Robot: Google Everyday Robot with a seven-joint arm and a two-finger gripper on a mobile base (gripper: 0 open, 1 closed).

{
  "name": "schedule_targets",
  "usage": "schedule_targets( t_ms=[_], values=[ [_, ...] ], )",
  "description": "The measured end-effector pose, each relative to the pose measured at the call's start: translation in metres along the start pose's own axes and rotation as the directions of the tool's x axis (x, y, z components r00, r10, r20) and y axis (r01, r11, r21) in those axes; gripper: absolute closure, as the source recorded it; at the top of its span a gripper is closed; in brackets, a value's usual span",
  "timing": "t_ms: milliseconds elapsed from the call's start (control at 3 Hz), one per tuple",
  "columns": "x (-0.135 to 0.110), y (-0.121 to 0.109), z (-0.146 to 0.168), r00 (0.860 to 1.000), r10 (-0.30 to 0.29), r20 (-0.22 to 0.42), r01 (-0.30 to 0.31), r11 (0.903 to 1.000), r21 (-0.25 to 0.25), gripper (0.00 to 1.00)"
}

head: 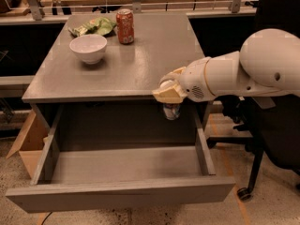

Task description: Pick redbull can from top drawer and place on counter

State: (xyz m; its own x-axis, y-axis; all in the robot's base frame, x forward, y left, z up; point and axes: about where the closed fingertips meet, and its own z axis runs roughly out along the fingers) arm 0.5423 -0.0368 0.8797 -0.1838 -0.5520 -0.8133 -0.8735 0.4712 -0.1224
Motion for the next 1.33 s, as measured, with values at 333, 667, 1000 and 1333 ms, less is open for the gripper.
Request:
schedule_targets(
  t_ms=[333, 667, 1000, 1333],
  values=[
    [-0.023, -0.005, -0.012, 1.0, -0.003, 0.016, 0.003, 1.0, 0.005, 1.0],
    [-0.052, -0.009, -0.031, 1.0, -0.008, 0.029, 0.007, 0.9994, 0.033, 1.0],
    [-0.084, -0.015, -0.05, 1.0, 0.002, 0.026, -0.004, 0.9978, 0.067, 1.0],
    [-0.105, -0.035, -0.051, 0.999, 0.043, 0.011, -0.043, 0.9956, 0.083, 1.0]
  ],
)
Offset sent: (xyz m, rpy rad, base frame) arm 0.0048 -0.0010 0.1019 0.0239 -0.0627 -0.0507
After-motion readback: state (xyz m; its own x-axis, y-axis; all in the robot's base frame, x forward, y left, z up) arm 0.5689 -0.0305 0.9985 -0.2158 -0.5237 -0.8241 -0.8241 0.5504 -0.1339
